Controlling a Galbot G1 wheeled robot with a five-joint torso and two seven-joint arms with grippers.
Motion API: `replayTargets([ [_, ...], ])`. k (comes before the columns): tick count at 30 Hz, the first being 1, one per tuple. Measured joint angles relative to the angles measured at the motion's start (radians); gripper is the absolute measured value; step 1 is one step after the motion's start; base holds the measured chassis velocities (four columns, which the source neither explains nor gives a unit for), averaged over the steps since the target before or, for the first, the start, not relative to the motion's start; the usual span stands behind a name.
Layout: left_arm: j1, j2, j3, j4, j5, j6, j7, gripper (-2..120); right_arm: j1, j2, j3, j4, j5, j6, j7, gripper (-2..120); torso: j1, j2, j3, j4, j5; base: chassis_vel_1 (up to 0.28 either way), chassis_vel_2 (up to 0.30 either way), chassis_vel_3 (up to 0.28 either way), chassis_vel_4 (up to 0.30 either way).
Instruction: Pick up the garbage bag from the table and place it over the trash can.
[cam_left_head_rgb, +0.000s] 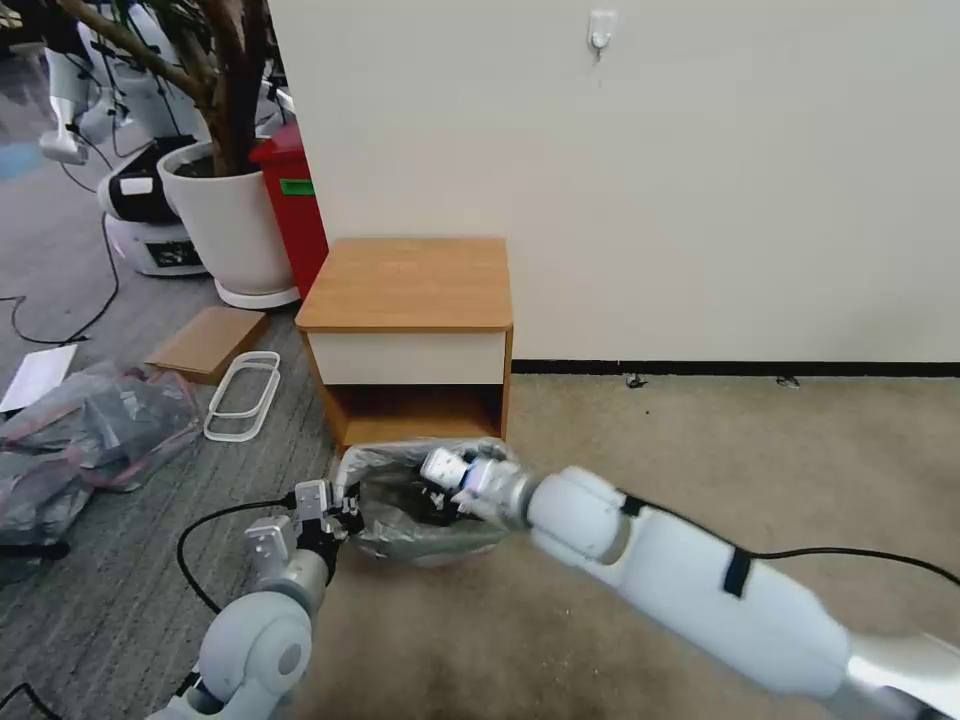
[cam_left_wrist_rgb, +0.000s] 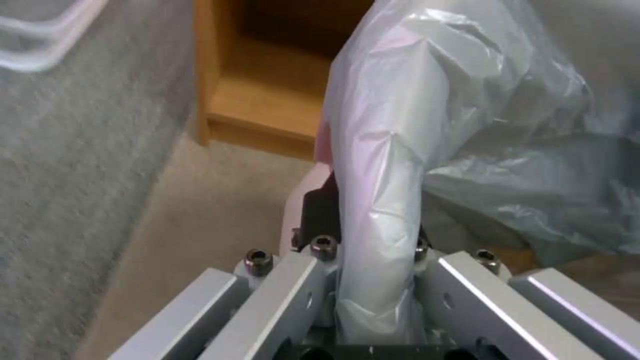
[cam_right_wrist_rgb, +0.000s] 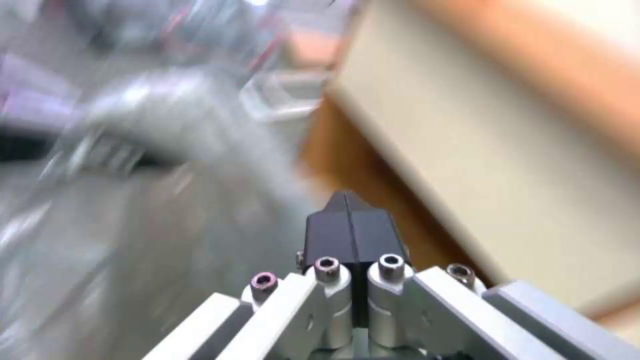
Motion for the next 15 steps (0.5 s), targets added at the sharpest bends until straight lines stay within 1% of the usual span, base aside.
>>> replayTargets([
  [1,-0.004,0.000,0.001,-0.008,-0.051,0.014,-0.014,2,-0.046,-0.025,0.094,0.045,0.024,0.015,0.004,0,0.000,0.000,0.000,-0.0001,0.0003,0.000,0.000,0.000,0.000],
  [2,-0.007,0.000,0.003,-0.012,-0.083,0.023,-0.024,2,-0.082,-0.037,0.164,0.074,0.034,0.026,0.010,0,0.000,0.000,0.000,-0.0001,0.0002,0.000,0.000,0.000,0.000],
  [3,-0.010,-0.001,0.006,-0.012,-0.099,0.029,-0.031,2,-0.106,-0.043,0.207,0.092,0.038,0.035,0.014,0,0.000,0.000,0.000,-0.0003,0.0000,0.000,0.000,0.000,0.000],
  [4,-0.010,-0.001,0.006,-0.012,-0.099,0.029,-0.031,2,-0.106,-0.043,0.207,0.092,0.038,0.035,0.014,0,0.000,0.000,0.000,-0.0003,0.0000,0.000,0.000,0.000,0.000],
  [5,-0.014,-0.003,0.010,-0.012,-0.117,0.035,-0.040,2,-0.151,-0.047,0.280,0.121,0.043,0.050,0.021,0,0.000,0.000,0.000,-0.0002,0.0001,0.000,0.000,0.000,0.000],
  [6,-0.021,-0.008,0.019,-0.010,-0.142,0.043,-0.051,2,-0.213,-0.046,0.377,0.155,0.047,0.068,0.025,0,0.000,0.000,0.000,-0.0004,0.0003,0.000,0.000,0.000,0.000],
  [7,-0.026,-0.014,0.025,-0.006,-0.151,0.046,-0.056,2,-0.250,-0.042,0.433,0.174,0.049,0.078,0.029,0,0.000,0.000,0.000,-0.0001,0.0003,0.000,0.000,0.000,0.000],
  [8,-0.026,-0.014,0.025,-0.006,-0.151,0.046,-0.056,2,-0.250,-0.042,0.433,0.174,0.049,0.078,0.029,0,0.000,0.000,0.000,-0.0001,0.0003,0.000,0.000,0.000,0.000],
  [9,-0.034,-0.021,0.035,0.001,-0.160,0.049,-0.061,2,-0.316,-0.031,0.522,0.206,0.052,0.098,0.040,0,0.000,0.000,0.000,-0.0002,0.0001,0.000,0.000,0.000,0.000],
  [10,-0.051,-0.034,0.059,0.019,-0.166,0.051,-0.067,2,-0.421,-0.005,0.648,0.247,0.058,0.141,0.058,0,0.000,0.000,0.000,-0.0004,0.0002,0.000,0.000,0.000,0.000],
  [11,-0.069,-0.047,0.085,0.038,-0.166,0.051,-0.071,2,-0.501,0.025,0.732,0.272,0.059,0.189,0.081,0,0.000,0.000,0.000,-0.0005,0.0004,0.000,0.000,0.000,0.000],
  [12,-0.075,-0.052,0.094,0.044,-0.165,0.051,-0.073,2,-0.525,0.036,0.754,0.278,0.059,0.207,0.091,0,0.000,0.000,0.000,-0.0004,0.0001,0.000,0.000,0.000,0.000],
  [13,-0.075,-0.052,0.094,0.044,-0.165,0.051,-0.073,2,-0.525,0.036,0.754,0.278,0.059,0.207,0.091,0,0.000,0.000,0.000,-0.0004,0.0001,0.000,0.000,0.000,0.000],
  [14,-0.085,-0.059,0.109,0.055,-0.165,0.052,-0.077,2,-0.565,0.053,0.785,0.286,0.058,0.241,0.108,0,0.000,0.000,0.000,-0.0003,0.0001,0.000,0.000,0.000,0.000],
  [15,-0.116,-0.077,0.148,0.082,-0.158,0.051,-0.088,2,-0.654,0.095,0.845,0.295,0.057,0.325,0.146,4,0.000,0.000,0.000,-0.0006,0.0001,0.000,0.000,0.000,0.000],
])
